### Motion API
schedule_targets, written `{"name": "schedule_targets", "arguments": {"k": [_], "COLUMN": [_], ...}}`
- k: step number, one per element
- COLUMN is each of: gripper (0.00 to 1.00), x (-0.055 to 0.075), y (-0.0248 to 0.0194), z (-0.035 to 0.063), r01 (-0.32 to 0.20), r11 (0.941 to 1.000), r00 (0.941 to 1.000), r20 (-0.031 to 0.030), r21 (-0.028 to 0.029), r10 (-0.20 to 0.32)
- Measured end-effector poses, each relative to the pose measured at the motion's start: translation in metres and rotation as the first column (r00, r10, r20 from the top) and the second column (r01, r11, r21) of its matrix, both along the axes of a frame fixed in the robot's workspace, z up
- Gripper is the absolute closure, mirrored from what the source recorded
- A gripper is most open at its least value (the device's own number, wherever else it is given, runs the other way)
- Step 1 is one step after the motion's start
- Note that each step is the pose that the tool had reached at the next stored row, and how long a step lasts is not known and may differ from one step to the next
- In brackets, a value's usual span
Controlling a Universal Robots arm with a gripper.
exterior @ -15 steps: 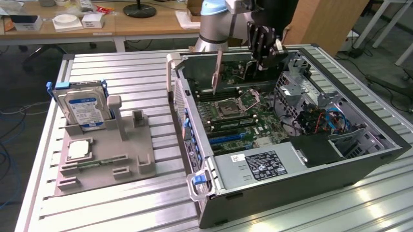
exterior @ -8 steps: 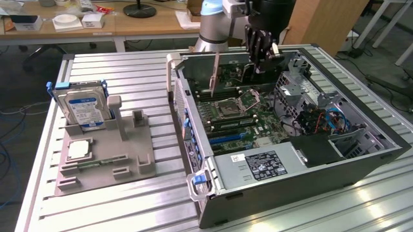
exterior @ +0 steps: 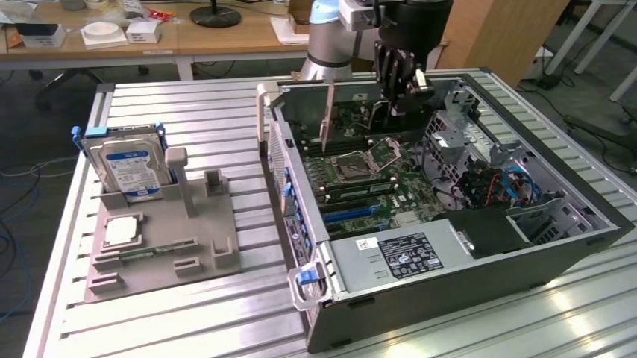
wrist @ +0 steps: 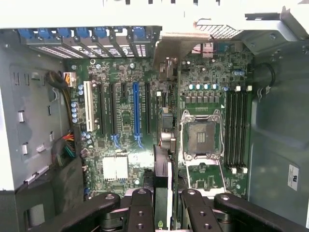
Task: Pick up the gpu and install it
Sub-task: 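Insert the gpu into the slot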
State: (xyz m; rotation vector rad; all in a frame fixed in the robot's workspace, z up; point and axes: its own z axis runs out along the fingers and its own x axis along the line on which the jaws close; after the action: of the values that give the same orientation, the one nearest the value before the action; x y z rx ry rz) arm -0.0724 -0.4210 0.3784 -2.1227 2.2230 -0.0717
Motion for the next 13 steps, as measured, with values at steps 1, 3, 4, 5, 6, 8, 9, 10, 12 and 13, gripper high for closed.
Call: {"name": "schedule_targets", "arguments": {"k": [1,3,4,5,6,8,9,10,12,13], "gripper": [0.73,0.73,0.73,0.73,0.73,0.73,0.73,0.73,0.73,0.73], "x": [0.000,0.000,0.000,0.000,0.000,0.000,0.000,0.000,0.000,0.000], "y": [-0.0006,-0.0014,-0.0016,-0.0017,-0.0018,-0.0020,-0.0021,-0.0022,-0.0031,-0.0041], "z": [-0.0009,-0.0038,-0.0055,-0.0073,-0.0091,-0.0122,-0.0135,-0.0144,-0.0153,-0.0156], "r01": [0.000,0.000,-0.001,-0.003,-0.007,-0.016,-0.019,-0.021,-0.022,-0.023], "r11": [1.0000,1.0000,1.0000,1.0000,1.0000,0.9999,0.9998,0.9998,0.9997,0.9997], "r00": [1.0000,1.0000,1.0000,1.0000,1.0000,0.9999,0.9998,0.9998,0.9997,0.9997], "r20": [0.0001,0.0000,0.0001,0.0001,0.0001,0.0000,0.0000,0.0000,-0.0002,-0.0001], "r21": [0.0002,0.0000,0.0000,0.0002,0.0001,0.0000,0.0000,0.0000,-0.0003,-0.0001], "r10": [0.000,0.000,0.001,0.003,0.007,0.016,0.019,0.021,0.022,0.023]}}
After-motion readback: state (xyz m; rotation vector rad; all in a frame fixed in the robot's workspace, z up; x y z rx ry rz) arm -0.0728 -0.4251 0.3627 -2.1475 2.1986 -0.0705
